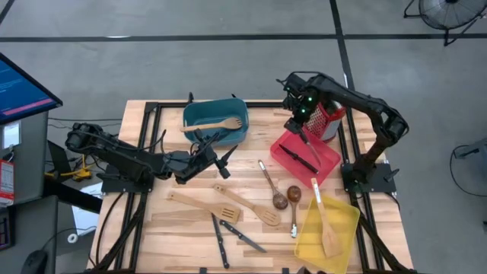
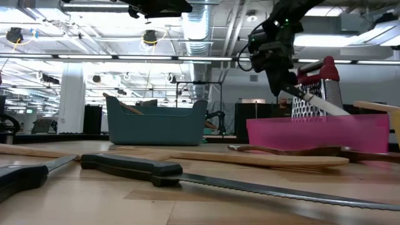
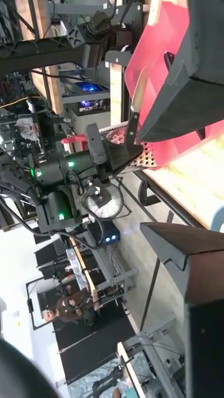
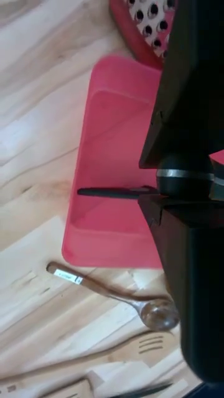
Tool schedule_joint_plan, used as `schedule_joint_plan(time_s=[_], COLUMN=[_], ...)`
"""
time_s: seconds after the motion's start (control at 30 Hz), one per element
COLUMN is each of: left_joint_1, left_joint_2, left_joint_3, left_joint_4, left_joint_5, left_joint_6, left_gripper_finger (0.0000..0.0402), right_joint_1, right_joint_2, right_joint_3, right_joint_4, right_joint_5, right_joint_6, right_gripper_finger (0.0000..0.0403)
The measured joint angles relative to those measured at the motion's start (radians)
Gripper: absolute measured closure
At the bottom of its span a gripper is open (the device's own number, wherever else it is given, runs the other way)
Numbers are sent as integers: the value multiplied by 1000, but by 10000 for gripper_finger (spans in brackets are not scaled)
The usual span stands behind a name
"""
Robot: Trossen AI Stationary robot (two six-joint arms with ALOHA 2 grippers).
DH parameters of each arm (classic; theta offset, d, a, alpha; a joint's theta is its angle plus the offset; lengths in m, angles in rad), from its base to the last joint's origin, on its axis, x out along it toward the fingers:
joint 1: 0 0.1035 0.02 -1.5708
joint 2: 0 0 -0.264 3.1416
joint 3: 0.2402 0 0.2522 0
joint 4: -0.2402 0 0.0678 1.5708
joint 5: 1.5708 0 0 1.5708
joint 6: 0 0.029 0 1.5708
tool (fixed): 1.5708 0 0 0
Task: Pick & Place Kitchen Items
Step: Put the black kitchen knife into the red bin
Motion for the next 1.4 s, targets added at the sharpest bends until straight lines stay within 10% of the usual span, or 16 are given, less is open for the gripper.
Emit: schedule_joint_plan(time_s=[1.4], left_joint_1=[5], left_joint_2=[0], left_joint_3=[0], left_joint_4=[-24], left_joint_5=[5], left_joint_6=[-18], left_gripper_finger=[198], right_joint_1=[-111], right_joint_2=[0], right_joint_3=[-231], right_joint_4=[222], right_joint_5=[-178], right_joint_6=[-119], right_gripper_finger=[334])
